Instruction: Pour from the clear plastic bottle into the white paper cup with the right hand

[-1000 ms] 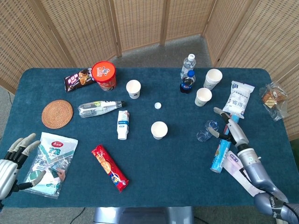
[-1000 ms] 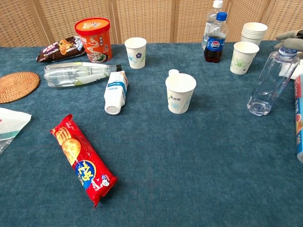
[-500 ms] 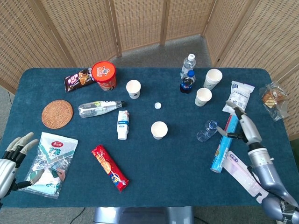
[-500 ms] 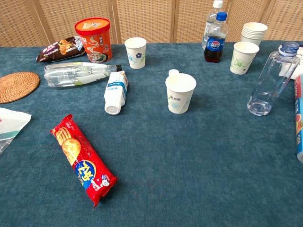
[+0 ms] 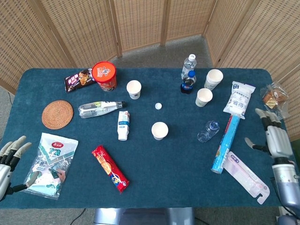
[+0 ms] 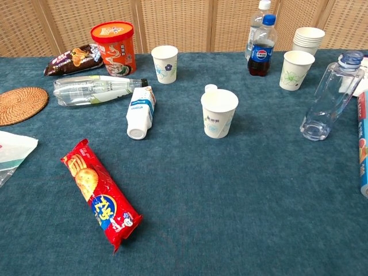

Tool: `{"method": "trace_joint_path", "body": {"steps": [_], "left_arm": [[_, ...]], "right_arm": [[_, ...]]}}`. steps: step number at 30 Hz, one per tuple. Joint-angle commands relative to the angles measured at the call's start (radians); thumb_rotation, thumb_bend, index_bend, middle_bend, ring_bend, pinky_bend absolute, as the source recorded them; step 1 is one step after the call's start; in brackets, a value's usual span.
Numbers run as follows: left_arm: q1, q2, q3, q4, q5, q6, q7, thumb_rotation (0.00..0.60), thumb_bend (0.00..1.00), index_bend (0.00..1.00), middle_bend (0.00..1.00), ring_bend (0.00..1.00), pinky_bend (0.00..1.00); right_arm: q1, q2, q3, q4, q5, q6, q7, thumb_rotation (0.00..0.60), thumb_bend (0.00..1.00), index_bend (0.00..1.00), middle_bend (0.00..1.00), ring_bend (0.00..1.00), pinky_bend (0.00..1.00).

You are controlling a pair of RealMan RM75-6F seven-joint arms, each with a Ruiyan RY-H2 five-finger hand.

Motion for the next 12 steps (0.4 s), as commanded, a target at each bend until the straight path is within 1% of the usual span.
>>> {"method": "trace_joint_path", "body": {"steps": [1, 6, 12], "left_arm": [[0.008, -0.006, 0.007, 0.001, 0.000, 0.004, -0.004, 0.377, 0.37, 0.09, 0.04, 0.00, 0.00], [0.018, -0.024, 0.010, 0.008, 0.016, 0.012, 0.025, 0.379, 0.37, 0.09, 0.04, 0.00, 0.00], [0.029, -0.037, 0.012, 0.012, 0.020, 0.020, 0.050, 0.377, 0.37, 0.09, 0.04, 0.00, 0.00]], "right_arm": [[-0.077, -0.018, -0.052, 0.012, -0.001, 0.112, -0.155, 0.600, 0.30, 0.00, 0.00, 0.00, 0.00], [-0.127, -0.014, -0.078, -0.011, -0.013, 0.176, -0.223, 0.600, 0.30, 0.00, 0.00, 0.00, 0.00], [-0.172, -0.016, -0.091, -0.030, -0.027, 0.222, -0.222, 0.600, 0.30, 0.00, 0.00, 0.00, 0.00]]}}
